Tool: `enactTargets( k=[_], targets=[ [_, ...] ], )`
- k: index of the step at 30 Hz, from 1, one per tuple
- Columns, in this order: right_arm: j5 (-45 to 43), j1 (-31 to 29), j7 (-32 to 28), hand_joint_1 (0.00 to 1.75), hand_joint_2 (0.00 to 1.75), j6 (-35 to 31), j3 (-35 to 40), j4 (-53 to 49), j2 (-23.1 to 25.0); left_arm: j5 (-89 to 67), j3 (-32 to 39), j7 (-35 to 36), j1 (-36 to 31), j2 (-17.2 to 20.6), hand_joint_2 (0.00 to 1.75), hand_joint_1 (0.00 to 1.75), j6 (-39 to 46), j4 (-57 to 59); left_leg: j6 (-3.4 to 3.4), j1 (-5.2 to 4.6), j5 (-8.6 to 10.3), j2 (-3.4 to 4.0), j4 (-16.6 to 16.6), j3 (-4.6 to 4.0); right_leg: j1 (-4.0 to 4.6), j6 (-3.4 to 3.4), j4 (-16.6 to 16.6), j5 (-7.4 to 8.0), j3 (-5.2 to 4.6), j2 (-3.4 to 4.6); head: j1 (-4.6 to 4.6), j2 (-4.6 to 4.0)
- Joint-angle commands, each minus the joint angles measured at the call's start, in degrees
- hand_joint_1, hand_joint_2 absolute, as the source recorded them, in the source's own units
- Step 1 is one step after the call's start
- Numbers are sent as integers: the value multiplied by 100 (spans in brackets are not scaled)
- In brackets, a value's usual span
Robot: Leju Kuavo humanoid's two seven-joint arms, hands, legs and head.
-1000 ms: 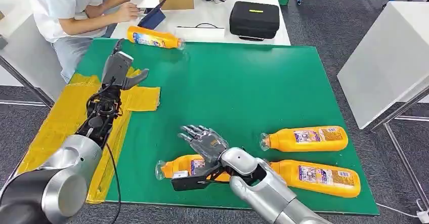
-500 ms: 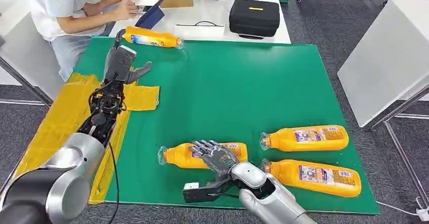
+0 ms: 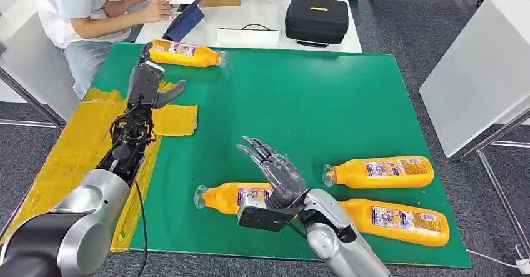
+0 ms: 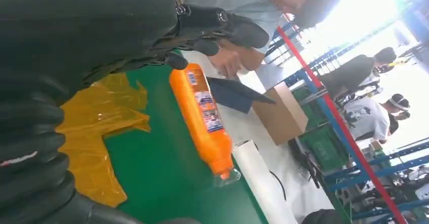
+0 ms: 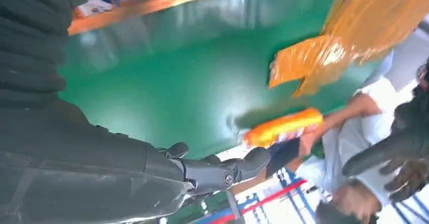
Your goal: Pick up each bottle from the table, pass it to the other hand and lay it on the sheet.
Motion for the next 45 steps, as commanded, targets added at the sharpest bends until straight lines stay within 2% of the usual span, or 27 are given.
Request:
enactTargets(
  k=[1,7,12,13,19,22,23,41,42,43,44,45],
  targets=[
    [897,-240,644,0,175,68,-224,812,-7,40,-158,77,-158,64,175,0,35,404,-12,5,-15,-3,4,30,7,-13,2,-13,30,-10,2,0],
    [1137,-470,697,0,175,378,77,1579,14,81,-163,115,-36,45,175,0,34,302,-11,4,-13,4,-3,30,6,-12,-4,-9,30,-2,0,0],
    [1205,-524,751,0,175,434,151,1722,17,79,-164,143,-49,32,175,0,29,311,-16,8,-25,4,5,43,11,-16,2,-20,43,-5,2,0],
    [1205,-524,751,0,175,434,151,1722,17,79,-164,143,-49,32,175,0,29,311,-10,4,-13,4,0,24,6,-10,-1,-10,25,-2,0,0],
    [1201,-512,763,0,175,503,137,2336,67,116,-196,72,129,-20,175,0,58,299,-14,6,-19,2,-2,41,8,-14,-3,-16,41,-5,2,0],
    [1090,-609,603,0,175,513,102,2780,199,134,-204,76,88,-60,175,0,35,363,-8,4,-7,-3,-4,17,5,-8,-5,-6,19,-6,0,0],
    [1056,-620,553,0,175,520,95,2849,219,141,-207,70,75,-64,175,0,34,386,-12,5,-16,-6,-1,32,7,-14,-1,-15,35,-11,2,0],
    [1176,-707,701,2,175,478,98,3144,168,235,-162,52,46,-34,175,0,12,482,-11,7,-8,-9,-2,48,8,-19,-5,-16,46,-17,2,0],
    [1248,-723,777,96,175,361,68,3185,189,262,-165,35,55,-36,175,0,-16,478,-6,5,-2,-5,-4,41,5,-15,-7,-10,38,-11,2,0],
    [1256,-732,825,157,175,301,28,3190,189,268,-163,28,65,-36,175,0,-15,479,-18,10,-18,-11,-1,69,12,-27,-5,-26,67,-24,0,0],
    [1282,-717,899,171,175,198,-43,3172,195,277,-186,7,59,-49,175,0,-73,487,-10,6,-6,-9,-6,54,7,-19,-8,-14,52,-17,2,0],
    [1325,-665,971,175,175,85,-121,3087,179,288,-196,-10,59,-68,175,0,-87,483,-7,4,-3,-7,-4,47,5,-16,-6,-12,44,-13,0,0]
  ],
)
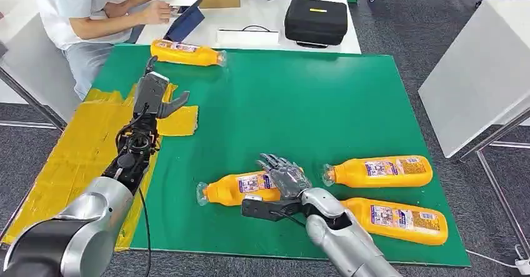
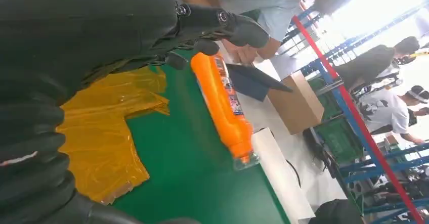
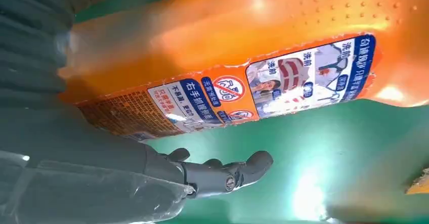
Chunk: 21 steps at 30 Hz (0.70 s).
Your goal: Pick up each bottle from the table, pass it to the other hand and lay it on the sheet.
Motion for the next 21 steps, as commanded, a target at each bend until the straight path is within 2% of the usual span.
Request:
enactTargets(
  k=[1,11,14,16,21],
  targets=[
    [161,142,341,175,175,-398,-149,446,-52,104,-96,-110,-166,-25,175,0,-167,380,-14,7,-12,-16,-3,30,9,-14,-4,-14,35,-24,-2,0],
    [144,286,531,175,175,-664,-736,-217,9,422,-357,-84,193,-116,175,0,-675,-719,-10,4,-11,-19,1,16,6,-5,1,-10,23,-23,-2,0],
    [194,397,498,175,175,-1269,-1054,-352,189,413,-557,8,534,-186,175,0,-334,-1503,-13,5,-19,-18,4,22,7,-7,3,-16,30,-22,0,0],
    [-72,461,260,175,175,-1671,-1374,-534,307,460,-744,73,783,-202,175,0,-364,-2110,-14,4,-21,-16,5,18,7,-7,5,-16,25,-19,-2,0],
    [-1485,623,-879,175,175,-2560,-2255,-781,472,533,-1348,279,1160,-256,175,0,-484,-3196,-8,2,-12,-14,4,-26,4,0,5,-6,-18,-15,-2,0]
  ],
)
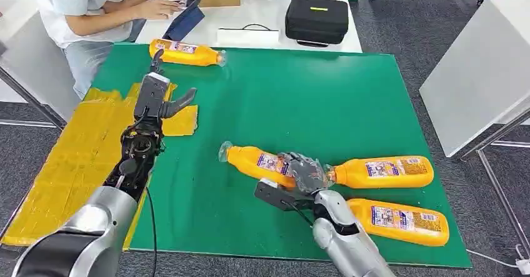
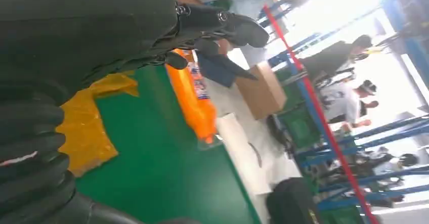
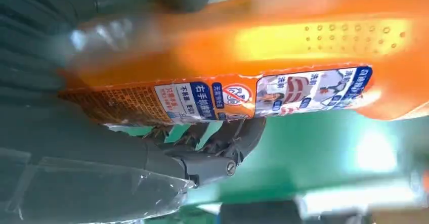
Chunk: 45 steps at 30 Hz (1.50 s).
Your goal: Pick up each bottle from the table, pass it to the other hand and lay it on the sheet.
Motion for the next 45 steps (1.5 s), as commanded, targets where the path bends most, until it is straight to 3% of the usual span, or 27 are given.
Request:
enactTargets(
  k=[1,6,8,14,24,26,33,39,43,44,45],
  targets=[
    [-1696,167,-1433,175,175,-984,-1457,-366,331,-12,-1047,236,541,-112,175,0,-26,-1788,-10,4,-17,-15,7,15,6,-12,7,-20,18,-23,0,0],
    [-1995,132,-1677,175,175,-1001,-1519,-232,303,25,-1193,308,582,-103,175,0,-15,-1849,-7,3,-13,-12,2,5,4,-9,1,-13,9,-13,2,0],
    [-2769,110,-2166,175,175,-787,-1672,-252,358,238,-1283,314,521,-55,175,0,-237,-1769,-10,2,-16,-6,2,7,3,-10,2,-13,10,-7,0,0],
    [-4210,-177,-2800,175,175,118,-1603,-211,207,1006,-1762,457,481,54,175,0,-1136,-1932,-17,2,-24,-11,10,14,4,-14,12,-22,14,-15,-2,0],
    [-4509,-602,-3154,175,175,748,-1235,348,382,1800,-2141,657,371,93,175,0,-2019,-1730,-11,2,-10,-3,-1,-2,2,-6,-1,-4,-2,-1,0,0],
    [-4506,-739,-3181,175,175,833,-1128,514,467,1857,-2206,654,305,67,175,0,-2031,-1601,-21,6,-34,4,13,30,8,-18,14,-24,28,0,0,0],
    [-4232,-1027,-3362,175,175,1059,-730,1010,704,1929,-2370,596,138,10,175,0,-2038,-1312,-13,5,-11,0,1,1,5,-7,1,-6,-1,-3,0,0],
    [-4142,-1099,-3418,175,175,1071,-616,1153,799,1942,-2391,580,141,7,175,0,-2036,-1248,-19,7,-31,2,8,35,9,-16,8,-25,32,-6,0,0],
    [-4142,-1099,-3418,175,175,1071,-616,1153,799,1942,-2391,580,141,7,175,0,-2036,-1248,-12,4,-12,-5,1,4,4,-8,1,-9,3,-7,2,0],
    [-4142,-1099,-3418,175,175,1071,-616,1153,799,1942,-2391,580,141,7,175,0,-2036,-1248,-24,9,-43,-3,16,50,11,-21,16,-37,48,-12,2,0],
    [-4142,-1099,-3418,175,175,1071,-616,1153,799,1942,-2391,580,141,7,175,0,-2036,-1248,-15,4,-21,-4,5,15,5,-12,6,-15,13,-5,0,0]
  ],
)
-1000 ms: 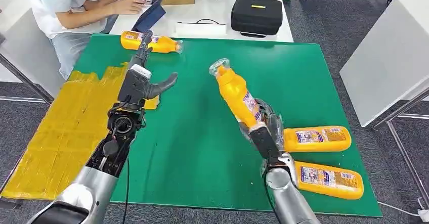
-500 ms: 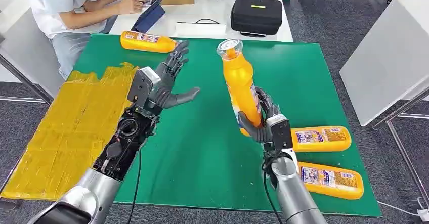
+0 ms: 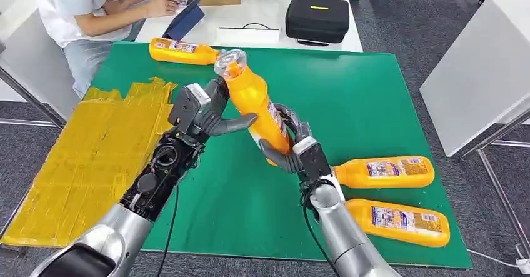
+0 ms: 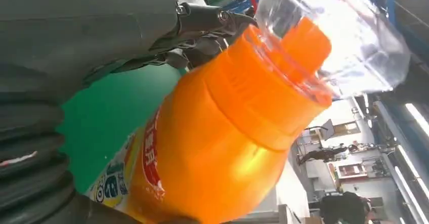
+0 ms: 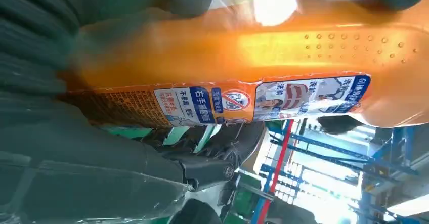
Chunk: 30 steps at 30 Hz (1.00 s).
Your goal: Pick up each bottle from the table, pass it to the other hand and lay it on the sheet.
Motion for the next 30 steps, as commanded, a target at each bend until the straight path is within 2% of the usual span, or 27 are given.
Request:
enactTargets(
  k=[1,4,7,10,11,12,13,18,21,22,25,26,30],
  targets=[
    [-1,-383,-31,175,175,12,242,621,20,30,-226,-5,-281,105,175,0,-18,485,-15,4,-27,5,9,47,7,-17,10,-24,44,-5,-2,0],
    [89,-441,-37,175,175,68,392,743,116,39,-248,-16,-280,82,175,0,-7,555,-17,6,-28,4,10,47,9,-19,11,-24,44,-6,-2,0],
    [398,-441,-2,175,175,-177,637,867,184,55,-250,-21,-239,61,175,0,1,539,-9,2,-10,7,0,19,4,-9,0,-6,16,1,-2,0],
    [486,-391,21,175,175,-273,705,918,212,74,-230,-41,-178,61,175,0,-8,511,-15,6,-23,10,4,42,9,-16,4,-19,38,-1,-2,0],
    [479,-388,16,175,175,-285,680,944,205,76,-197,-65,-172,34,175,66,21,516,-12,4,-16,7,1,32,6,-12,1,-13,28,-3,-2,0],
    [477,-395,13,175,175,-278,666,954,194,97,-168,-99,-172,14,175,164,28,513,-15,7,-24,6,4,46,10,-16,3,-21,43,-6,-4,0],
    [479,-406,13,175,175,-268,656,965,188,119,-142,-118,-173,6,175,175,28,517,-14,7,-23,3,4,43,9,-14,3,-21,41,-8,-2,0],
    [499,-445,27,175,175,-264,645,998,177,168,-72,-134,-186,-15,175,175,52,533,-8,2,-10,3,-1,22,4,-9,-1,-9,20,-4,-2,0],
    [501,-468,31,175,175,-252,642,1029,177,194,-31,-142,-170,-19,175,175,66,515,-12,5,-19,2,4,34,7,-14,3,-17,33,-7,-2,0],
    [493,-481,31,175,175,-248,631,1055,181,221,4,-150,-152,-27,175,175,70,494,-23,9,-44,4,17,72,13,-26,16,-40,69,-11,-2,0],
    [478,-514,31,175,175,-204,629,1092,185,280,55,-182,-135,-19,175,175,42,465,-8,3,-8,3,0,15,4,-8,0,-6,14,-2,-2,0],
    [477,-528,31,175,175,-188,634,1103,190,307,88,-193,-140,-5,175,175,35,470,-15,5,-24,5,7,39,8,-16,7,-20,36,-5,-2,0],
    [476,-561,21,175,175,-207,627,1122,199,373,165,-223,-136,10,175,175,15,481,-9,2,-11,6,0,20,4,-9,0,-8,18,-1,-2,0]
  ],
)
